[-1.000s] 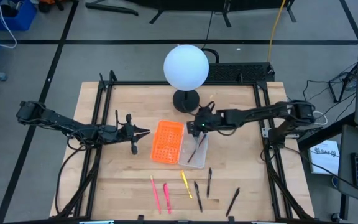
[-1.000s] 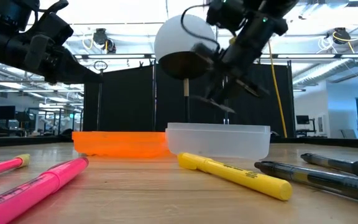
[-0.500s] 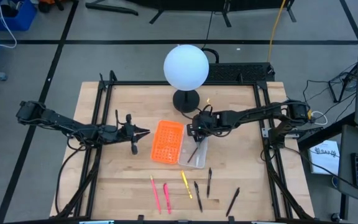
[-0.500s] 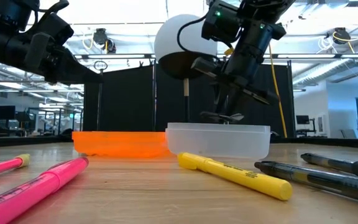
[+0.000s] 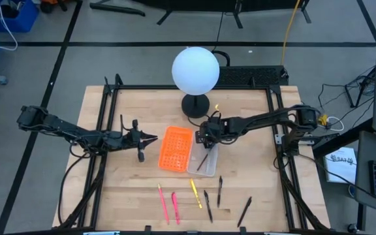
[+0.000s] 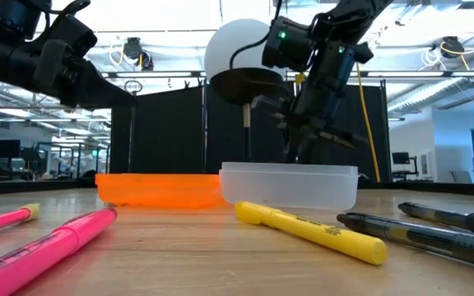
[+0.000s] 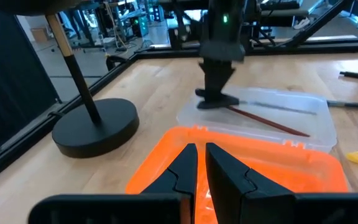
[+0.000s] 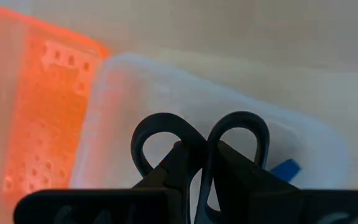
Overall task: Pick & place school supplies into a supply box
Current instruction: Put the scissors into the white pencil box, then put the right black pen into the pencil box
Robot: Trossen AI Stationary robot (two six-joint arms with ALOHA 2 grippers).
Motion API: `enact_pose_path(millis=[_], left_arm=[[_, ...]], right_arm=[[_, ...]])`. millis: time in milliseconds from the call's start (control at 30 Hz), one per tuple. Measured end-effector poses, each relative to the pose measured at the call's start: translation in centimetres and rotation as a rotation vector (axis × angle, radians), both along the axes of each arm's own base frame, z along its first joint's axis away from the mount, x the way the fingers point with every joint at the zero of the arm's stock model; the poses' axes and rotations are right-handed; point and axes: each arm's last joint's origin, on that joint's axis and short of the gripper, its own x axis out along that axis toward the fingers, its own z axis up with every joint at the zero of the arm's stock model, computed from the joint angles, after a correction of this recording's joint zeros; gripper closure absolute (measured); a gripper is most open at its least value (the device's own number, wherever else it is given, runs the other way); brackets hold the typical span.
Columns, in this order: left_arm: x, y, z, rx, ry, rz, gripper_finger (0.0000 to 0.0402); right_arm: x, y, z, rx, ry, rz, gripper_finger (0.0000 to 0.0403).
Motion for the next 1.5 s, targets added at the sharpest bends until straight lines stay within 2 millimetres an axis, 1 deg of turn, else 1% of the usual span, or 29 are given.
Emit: enact_pose_path(millis=[100, 200, 267, 367, 433, 500, 567, 667, 733, 800, 867, 967, 1033, 1100, 1200, 1300, 1433, 1500], left_arm=[[0.0, 0.0, 0.0, -0.001, -0.003, 0.000, 0.0360], [0.0, 0.0, 0.0, -0.001, -0.003, 0.000, 0.0360], [0.0, 0.0, 0.0, -0.001, -0.003, 0.000, 0.0360], [0.0, 0.0, 0.0, -0.001, -0.002, 0.000, 0.0360], [0.0, 0.0, 0.0, -0.002, -0.002, -0.002, 0.0360], [0.0, 0.0, 0.0, -0.003, 0.003, -0.006, 0.0360], [0.0, 0.0, 0.0, -0.004, 0.004, -0.010, 0.0360], [0.0, 0.0, -0.1, -0.007, 0.013, -0.015, 0.0360], [0.0, -0.1, -0.1, -0.010, 0.014, -0.027, 0.0360], [0.0, -0.1, -0.1, -0.014, 0.015, -0.047, 0.0360], [0.0, -0.2, -0.2, -0.015, 0.016, -0.054, 0.0360], [0.0, -0.2, -0.2, -0.015, 0.017, -0.054, 0.0360], [0.0, -0.2, -0.2, -0.015, 0.023, -0.054, 0.0360], [0.0, -0.2, -0.2, -0.030, 0.022, -0.050, 0.0360], [0.0, -0.2, -0.2, -0.051, 0.017, -0.046, 0.0360], [0.0, -0.2, -0.3, -0.063, 0.019, -0.042, 0.0360], [0.0, -0.2, -0.3, -0.074, 0.022, -0.045, 0.0360], [-0.1, -0.2, -0.4, -0.087, 0.024, -0.042, 0.0360]], right_arm=[[0.1, -0.1, -0.7, 0.001, 0.022, -0.004, 0.0361], [0.2, -0.2, -0.8, -0.012, 0.021, 0.010, 0.0357], [0.2, -0.3, -0.6, -0.012, 0.007, 0.010, 0.0331], [0.2, -0.3, -0.2, -0.014, -0.009, 0.009, 0.0276], [0.2, -0.3, 0.1, -0.013, -0.018, 0.007, 0.0248], [0.1, -0.3, 0.3, -0.013, -0.026, 0.005, 0.0230], [0.0, -0.3, 0.7, -0.015, -0.033, 0.006, 0.0222], [-0.3, -0.3, 1.9, -0.030, -0.068, 0.022, 0.0220], [-0.6, 0.2, 3.1, -0.075, -0.098, 0.053, 0.0224], [-1.2, 1.0, 4.8, -0.136, -0.134, 0.090, 0.0230], [-2.1, 2.4, 6.5, -0.181, -0.156, 0.142, 0.0238], [-3.9, 5.2, 8.6, -0.236, -0.182, 0.203, 0.0248], [-5.2, 7.5, 9.5, -0.243, -0.205, 0.183, 0.0256], [-6.4, 9.9, 9.8, -0.231, -0.217, 0.162, 0.0266], [-7.9, 13.3, 9.5, -0.183, -0.232, 0.137, 0.0281], [-8.5, 16.9, 8.2, -0.125, -0.242, 0.141, 0.0299], [-9.5, 20.9, 5.6, 0.063, -0.134, 0.175, 0.0325], [-10.1, 22.7, 4.1, 0.175, -0.042, 0.166, 0.0341]])
